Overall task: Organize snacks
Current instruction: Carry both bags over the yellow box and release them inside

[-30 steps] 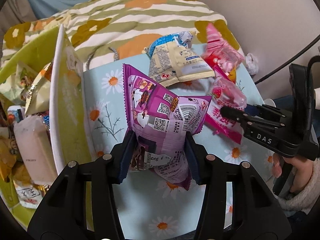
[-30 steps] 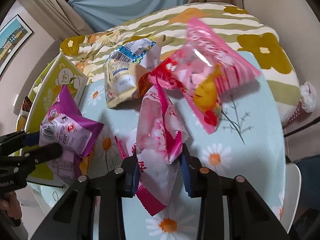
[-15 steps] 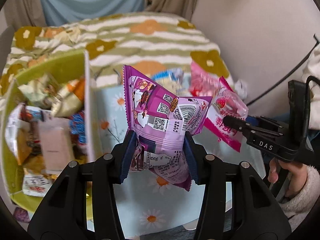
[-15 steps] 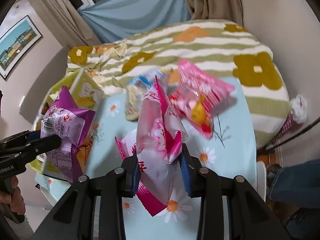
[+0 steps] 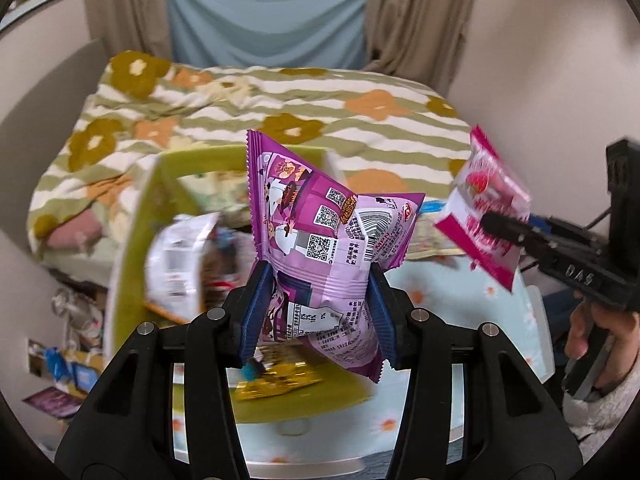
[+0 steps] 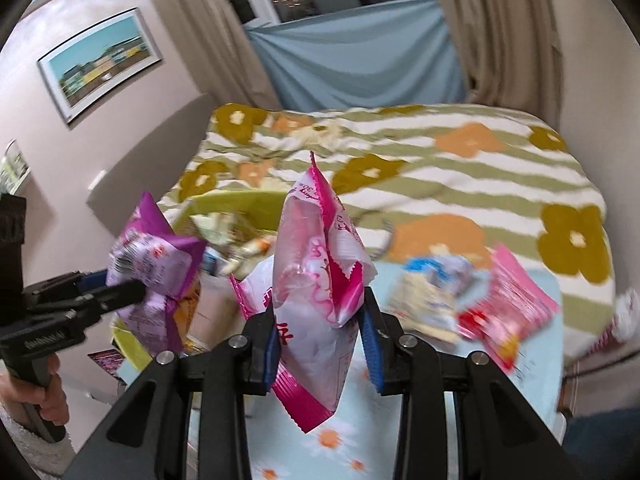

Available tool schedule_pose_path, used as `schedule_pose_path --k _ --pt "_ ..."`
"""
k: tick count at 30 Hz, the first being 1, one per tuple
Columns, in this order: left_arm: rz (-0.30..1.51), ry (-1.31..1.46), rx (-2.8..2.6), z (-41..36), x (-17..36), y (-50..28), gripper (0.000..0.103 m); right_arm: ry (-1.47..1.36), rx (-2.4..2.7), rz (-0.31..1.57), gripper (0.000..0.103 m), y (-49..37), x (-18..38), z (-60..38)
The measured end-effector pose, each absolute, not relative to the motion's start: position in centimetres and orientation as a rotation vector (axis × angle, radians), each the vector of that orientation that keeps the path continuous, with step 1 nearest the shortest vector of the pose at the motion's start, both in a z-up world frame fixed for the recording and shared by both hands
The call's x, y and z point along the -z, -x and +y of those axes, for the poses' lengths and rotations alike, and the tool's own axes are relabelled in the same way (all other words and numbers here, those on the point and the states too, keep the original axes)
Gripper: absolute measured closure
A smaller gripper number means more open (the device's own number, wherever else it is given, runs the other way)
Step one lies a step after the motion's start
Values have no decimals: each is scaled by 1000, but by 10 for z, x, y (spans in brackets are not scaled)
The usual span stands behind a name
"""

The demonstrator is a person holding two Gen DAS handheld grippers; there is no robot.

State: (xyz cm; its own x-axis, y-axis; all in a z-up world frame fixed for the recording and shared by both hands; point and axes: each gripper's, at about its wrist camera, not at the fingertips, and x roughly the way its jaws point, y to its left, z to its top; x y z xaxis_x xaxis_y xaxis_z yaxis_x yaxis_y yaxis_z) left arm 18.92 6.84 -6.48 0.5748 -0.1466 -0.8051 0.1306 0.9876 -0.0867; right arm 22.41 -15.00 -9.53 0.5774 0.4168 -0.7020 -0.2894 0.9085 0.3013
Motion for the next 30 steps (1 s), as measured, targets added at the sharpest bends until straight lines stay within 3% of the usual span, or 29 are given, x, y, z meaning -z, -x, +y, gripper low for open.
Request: schedule_pose_path --k 14,16,17,18,30 --pt "1039 41 220 117 119 -200 54 -95 -429 882 71 -266 103 -48" --pt "1048 33 240 113 120 -200 36 -97 -416 883 71 -267 105 -45" --pt "1041 28 241 112 118 -198 7 -98 -411 884 71 -266 105 -45" --pt "1016 22 233 113 113 -195 0 -101 -403 885 71 -266 106 -44" --pt "968 37 203 151 91 -191 0 -84 -423 923 71 -279 102 -20"
